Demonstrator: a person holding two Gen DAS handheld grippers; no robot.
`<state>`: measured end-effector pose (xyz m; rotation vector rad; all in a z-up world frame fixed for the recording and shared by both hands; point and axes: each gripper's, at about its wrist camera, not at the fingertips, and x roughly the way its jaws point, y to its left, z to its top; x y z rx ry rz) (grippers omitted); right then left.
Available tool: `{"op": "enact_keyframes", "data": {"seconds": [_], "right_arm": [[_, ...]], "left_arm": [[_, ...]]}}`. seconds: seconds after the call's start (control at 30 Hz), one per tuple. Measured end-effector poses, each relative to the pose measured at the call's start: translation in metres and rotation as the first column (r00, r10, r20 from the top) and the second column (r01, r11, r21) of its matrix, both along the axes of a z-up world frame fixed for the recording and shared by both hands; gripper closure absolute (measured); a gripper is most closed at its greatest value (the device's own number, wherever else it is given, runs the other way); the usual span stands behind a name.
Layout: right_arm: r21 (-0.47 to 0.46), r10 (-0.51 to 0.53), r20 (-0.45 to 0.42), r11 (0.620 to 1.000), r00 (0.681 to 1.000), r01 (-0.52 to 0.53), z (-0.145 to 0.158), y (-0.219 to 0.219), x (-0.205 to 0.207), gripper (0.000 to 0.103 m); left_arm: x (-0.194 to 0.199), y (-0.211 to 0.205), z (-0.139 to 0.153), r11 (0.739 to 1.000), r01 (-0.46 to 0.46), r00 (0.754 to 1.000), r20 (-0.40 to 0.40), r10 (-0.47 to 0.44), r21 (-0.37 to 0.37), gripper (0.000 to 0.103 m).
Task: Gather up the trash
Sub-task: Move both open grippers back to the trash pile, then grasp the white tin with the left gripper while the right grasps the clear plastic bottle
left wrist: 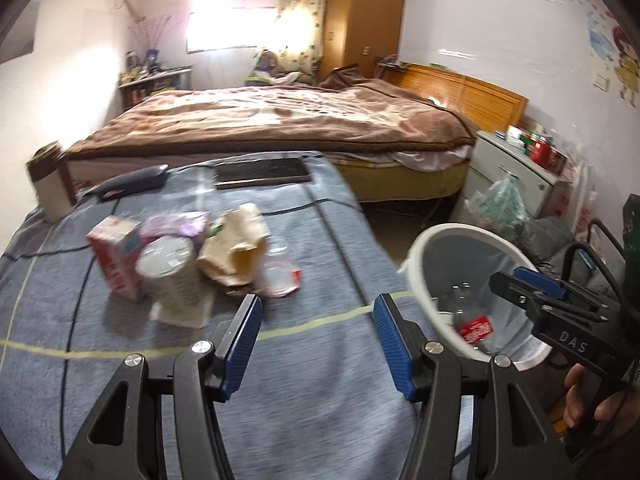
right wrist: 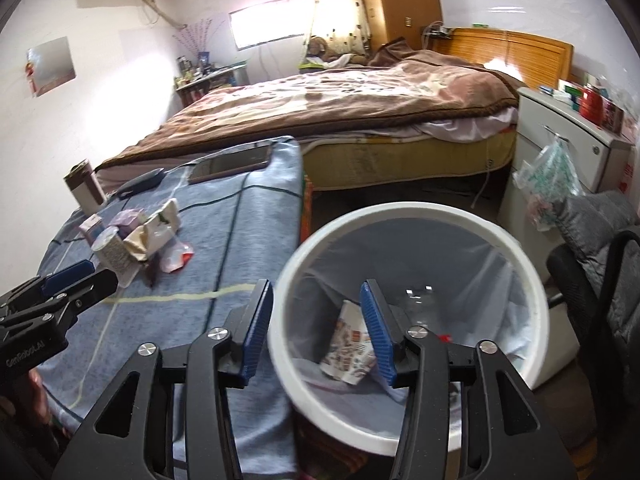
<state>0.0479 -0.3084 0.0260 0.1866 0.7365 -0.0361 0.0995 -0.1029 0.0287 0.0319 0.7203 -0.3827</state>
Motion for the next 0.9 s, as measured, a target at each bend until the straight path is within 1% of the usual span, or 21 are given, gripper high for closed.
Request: {"op": "enact_keyframes", "data": {"seconds": [0.17, 0.3, 0.4, 0.5, 0.6, 0.67, 0.8, 0.9], "right_arm": [[-0.001, 0.045, -0.006, 0.999, 0.999, -0.045, -0.002, 0.020, 0.007, 0.050], [-0.010, 0.081, -0.012, 0.997, 0.997, -0.081, -0.002, 0.036, 0.013, 0.049], [-0.016, 0.103, -0.016, 0.995, 0.995, -0.103, -0.003, 0.046, 0.018, 0.049], [-0.020, 0.122, -0.024, 0.992, 0.992, -0.122, -0.004, 0.056, 0.023, 0.049], [-0.022, 0.136, -0.030, 0.990, 0.990, -0.137, -0.005, 0.062, 0.027, 0.049], [-0.021, 0.143, -0.031, 0.989, 0.989, -0.144, -0.005, 0.066, 0.030, 0.049], [-0.028, 0.153, -0.041, 0.988, 0.987, -0.154, -0.006, 0.072, 0.036, 0.049], [-0.029, 0.160, -0.044, 0.986, 0.986, -0.161, -0.006, 0.076, 0.038, 0.049]], "left_arm": [[0.006, 0.031, -0.004, 0.997, -0.075, 0.997, -0.009, 0.075, 0.000, 0.042], [0.010, 0.053, -0.006, 0.991, -0.131, 0.991, -0.015, 0.131, -0.009, 0.042], [0.013, 0.066, -0.008, 0.986, -0.164, 0.986, -0.008, 0.164, -0.002, 0.041], [0.021, 0.077, -0.013, 0.983, -0.182, 0.983, -0.028, 0.182, -0.006, 0.040], [0.029, 0.084, -0.015, 0.980, -0.198, 0.980, -0.027, 0.198, -0.002, 0.040], [0.035, 0.085, -0.018, 0.981, -0.196, 0.980, -0.038, 0.196, 0.002, 0.040], [0.047, 0.088, -0.022, 0.981, -0.191, 0.980, -0.052, 0.190, -0.015, 0.040], [0.057, 0.084, -0.027, 0.983, -0.181, 0.981, -0.074, 0.181, 0.005, 0.040]]}}
